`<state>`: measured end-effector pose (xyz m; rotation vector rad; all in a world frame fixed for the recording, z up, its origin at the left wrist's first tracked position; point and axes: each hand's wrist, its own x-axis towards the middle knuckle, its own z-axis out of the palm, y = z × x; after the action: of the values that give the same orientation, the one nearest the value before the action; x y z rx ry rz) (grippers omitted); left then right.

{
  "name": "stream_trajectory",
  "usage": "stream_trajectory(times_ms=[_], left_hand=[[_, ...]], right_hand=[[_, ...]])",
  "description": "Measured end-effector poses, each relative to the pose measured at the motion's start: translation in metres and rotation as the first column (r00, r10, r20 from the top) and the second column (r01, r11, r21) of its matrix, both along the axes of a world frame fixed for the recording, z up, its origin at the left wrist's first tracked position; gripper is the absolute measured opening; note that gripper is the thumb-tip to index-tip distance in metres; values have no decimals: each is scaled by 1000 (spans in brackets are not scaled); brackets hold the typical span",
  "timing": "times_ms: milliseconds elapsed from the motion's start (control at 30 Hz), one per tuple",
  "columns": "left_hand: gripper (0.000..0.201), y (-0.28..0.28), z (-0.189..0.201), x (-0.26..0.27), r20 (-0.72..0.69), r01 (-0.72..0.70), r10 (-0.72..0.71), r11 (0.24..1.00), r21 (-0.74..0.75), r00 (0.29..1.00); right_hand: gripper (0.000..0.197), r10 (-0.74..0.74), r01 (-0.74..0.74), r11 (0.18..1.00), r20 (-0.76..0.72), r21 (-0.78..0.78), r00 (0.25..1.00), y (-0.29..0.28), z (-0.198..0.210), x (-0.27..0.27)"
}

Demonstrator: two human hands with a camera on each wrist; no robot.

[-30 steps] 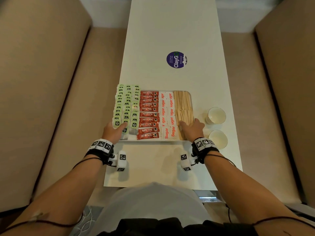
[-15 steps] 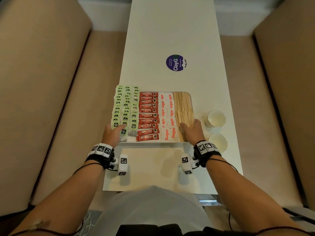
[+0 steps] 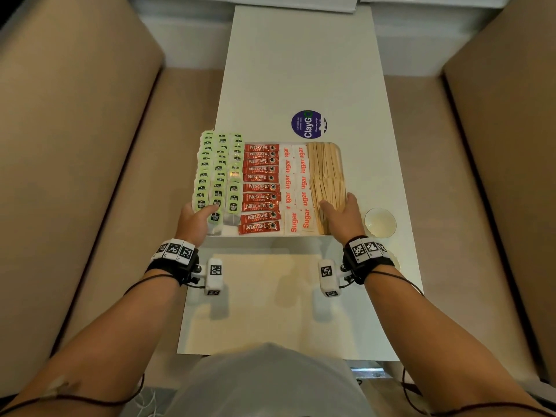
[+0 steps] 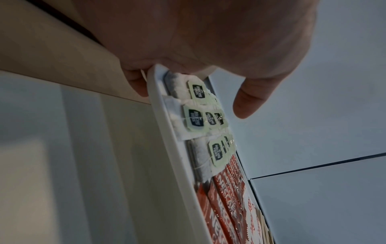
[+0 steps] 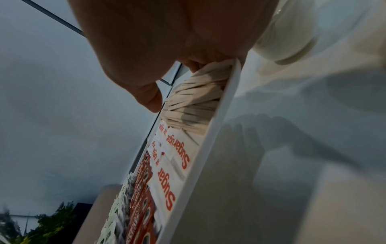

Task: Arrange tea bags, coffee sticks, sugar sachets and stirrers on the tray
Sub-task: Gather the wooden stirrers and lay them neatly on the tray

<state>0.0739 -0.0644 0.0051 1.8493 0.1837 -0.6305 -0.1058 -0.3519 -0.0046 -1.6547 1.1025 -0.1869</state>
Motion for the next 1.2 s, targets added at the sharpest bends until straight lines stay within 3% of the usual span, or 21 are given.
stream_trajectory(times_ms=[200, 367, 500, 667, 767, 967, 1033, 1100, 1200], left_hand=[[46, -19, 7, 18, 49, -3, 5, 999, -40, 999], [45, -35, 11, 38, 77, 59, -54, 997, -58, 996], [38, -50, 14, 56, 91, 46, -40, 997, -64, 995], [44, -66, 11, 80, 68, 20, -17, 999, -35, 998], [38, -74, 6, 95, 63, 27, -26, 1000, -14, 998], [31, -88, -3, 122, 37, 56, -57, 998, 28, 998], [25, -92, -6, 130, 33, 68, -69, 997, 35, 997], [37, -94, -13, 139, 14, 62, -63, 997, 53, 998], [54, -94, -27, 153, -3, 76, -76, 995, 62, 997]], right_hand=[[56, 7, -7, 1000, 5, -3, 1000, -19, 1, 17], [70, -6, 6, 1000, 17, 10, 1000, -35, 8, 36], [60, -2, 2, 1000, 12, -2, 1000, -48, 12, 55], [69, -5, 5, 1000, -1, 5, 1000, -62, 14, 81], [61, -5, 5, 1000, -8, -11, 1000, -70, 11, 96], [78, -31, 31, 999, -28, 19, 999, -78, 0, 125], [71, -34, 34, 999, -38, 17, 999, -80, -7, 134], [58, -45, 46, 999, -47, 21, 998, -83, -17, 142], [62, -67, 68, 997, -61, 24, 996, -85, -29, 149]])
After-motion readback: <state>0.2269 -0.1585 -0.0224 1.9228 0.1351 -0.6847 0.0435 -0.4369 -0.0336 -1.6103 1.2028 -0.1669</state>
